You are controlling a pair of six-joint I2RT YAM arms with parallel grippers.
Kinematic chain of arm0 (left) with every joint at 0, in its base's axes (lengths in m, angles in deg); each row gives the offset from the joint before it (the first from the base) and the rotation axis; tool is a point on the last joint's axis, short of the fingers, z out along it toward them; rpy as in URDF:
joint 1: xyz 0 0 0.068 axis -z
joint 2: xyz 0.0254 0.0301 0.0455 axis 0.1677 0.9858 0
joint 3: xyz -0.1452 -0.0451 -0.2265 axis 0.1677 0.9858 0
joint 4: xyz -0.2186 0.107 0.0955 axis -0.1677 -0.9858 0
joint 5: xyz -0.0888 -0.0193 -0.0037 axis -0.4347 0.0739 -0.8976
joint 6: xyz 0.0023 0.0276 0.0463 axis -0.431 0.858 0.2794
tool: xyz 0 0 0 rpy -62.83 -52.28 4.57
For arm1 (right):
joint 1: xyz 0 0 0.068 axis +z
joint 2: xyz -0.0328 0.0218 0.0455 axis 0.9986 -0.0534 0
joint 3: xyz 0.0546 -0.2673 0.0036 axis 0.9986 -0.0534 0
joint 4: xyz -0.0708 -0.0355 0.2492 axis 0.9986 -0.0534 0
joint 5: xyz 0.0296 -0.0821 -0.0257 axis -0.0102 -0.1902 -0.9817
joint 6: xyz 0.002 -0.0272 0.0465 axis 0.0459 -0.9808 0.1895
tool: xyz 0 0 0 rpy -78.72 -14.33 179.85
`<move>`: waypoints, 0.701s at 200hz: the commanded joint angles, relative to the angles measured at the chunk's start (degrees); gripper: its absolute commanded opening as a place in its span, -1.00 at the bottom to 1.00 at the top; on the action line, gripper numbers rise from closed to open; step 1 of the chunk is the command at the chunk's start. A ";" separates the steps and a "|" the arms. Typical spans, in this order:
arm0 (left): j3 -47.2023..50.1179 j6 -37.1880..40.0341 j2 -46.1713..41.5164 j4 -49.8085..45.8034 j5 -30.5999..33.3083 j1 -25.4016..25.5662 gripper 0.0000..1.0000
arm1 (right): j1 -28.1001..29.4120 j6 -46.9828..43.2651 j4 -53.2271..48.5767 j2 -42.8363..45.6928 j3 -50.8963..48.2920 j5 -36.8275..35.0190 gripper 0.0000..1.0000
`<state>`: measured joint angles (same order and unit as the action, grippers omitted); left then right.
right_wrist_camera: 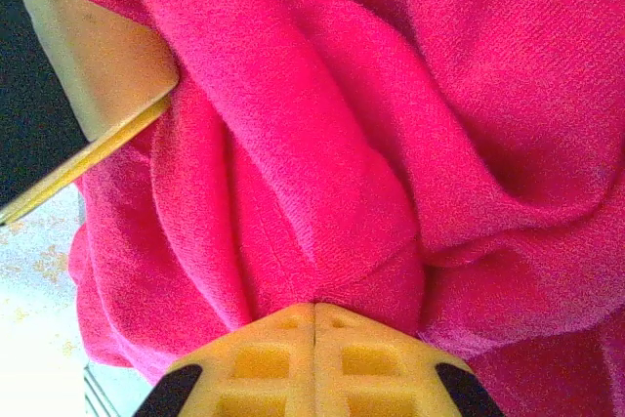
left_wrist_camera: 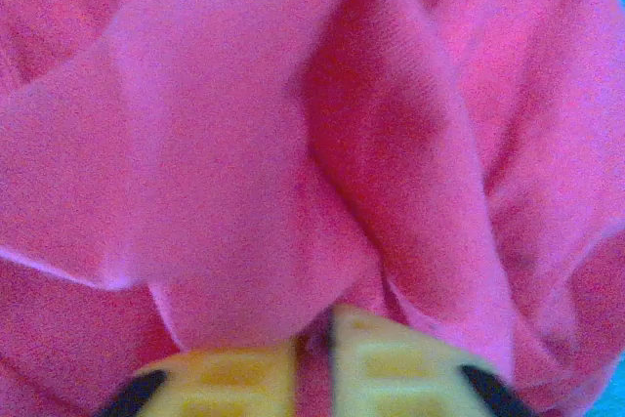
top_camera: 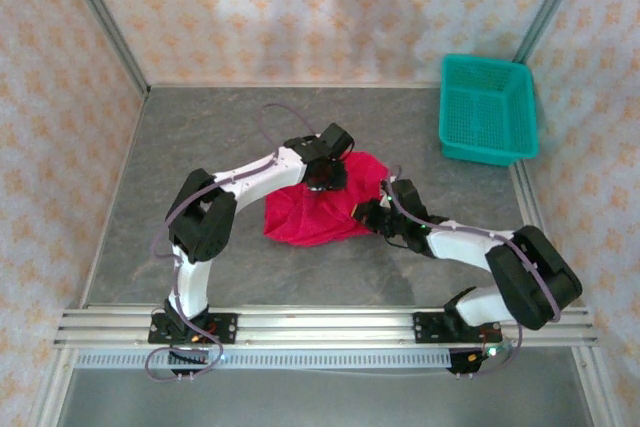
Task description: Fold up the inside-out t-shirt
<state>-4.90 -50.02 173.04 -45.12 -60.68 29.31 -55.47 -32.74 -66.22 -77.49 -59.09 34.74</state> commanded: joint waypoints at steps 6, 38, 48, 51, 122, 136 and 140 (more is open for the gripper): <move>0.85 0.10 1.15 1.42 -1.01 -0.02 -1.00 | 0.10 -3.22 -8.13 4.92 3.12 -4.38 -0.70; 3.96 0.71 -2.86 0.81 0.59 -0.42 -1.00 | -1.55 -10.98 -24.81 11.64 9.23 -13.37 -0.17; 5.13 0.62 -4.10 1.14 0.55 -0.63 -1.00 | -1.88 -13.47 -28.28 11.76 12.10 -15.12 0.02; 5.52 0.57 -4.17 1.18 0.59 -0.72 -1.00 | -1.89 -14.22 -28.97 11.36 13.10 -15.35 0.06; 13.43 -1.38 -9.87 4.18 -0.25 -2.17 -1.00 | -2.11 -21.99 -34.03 -16.09 35.65 -4.04 0.11; 14.76 -1.84 -10.39 5.06 -0.62 -2.62 -1.00 | -2.11 -22.59 -34.83 -20.01 38.39 -3.92 0.10; 15.11 -1.98 -10.56 5.41 -0.84 -2.81 -1.00 | -2.11 -22.83 -35.17 -20.97 39.24 -4.24 0.08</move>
<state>7.51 -50.37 163.53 -41.65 -61.16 27.54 -57.51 -52.22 -96.80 -94.15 -24.12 28.34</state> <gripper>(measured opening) 0.064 0.556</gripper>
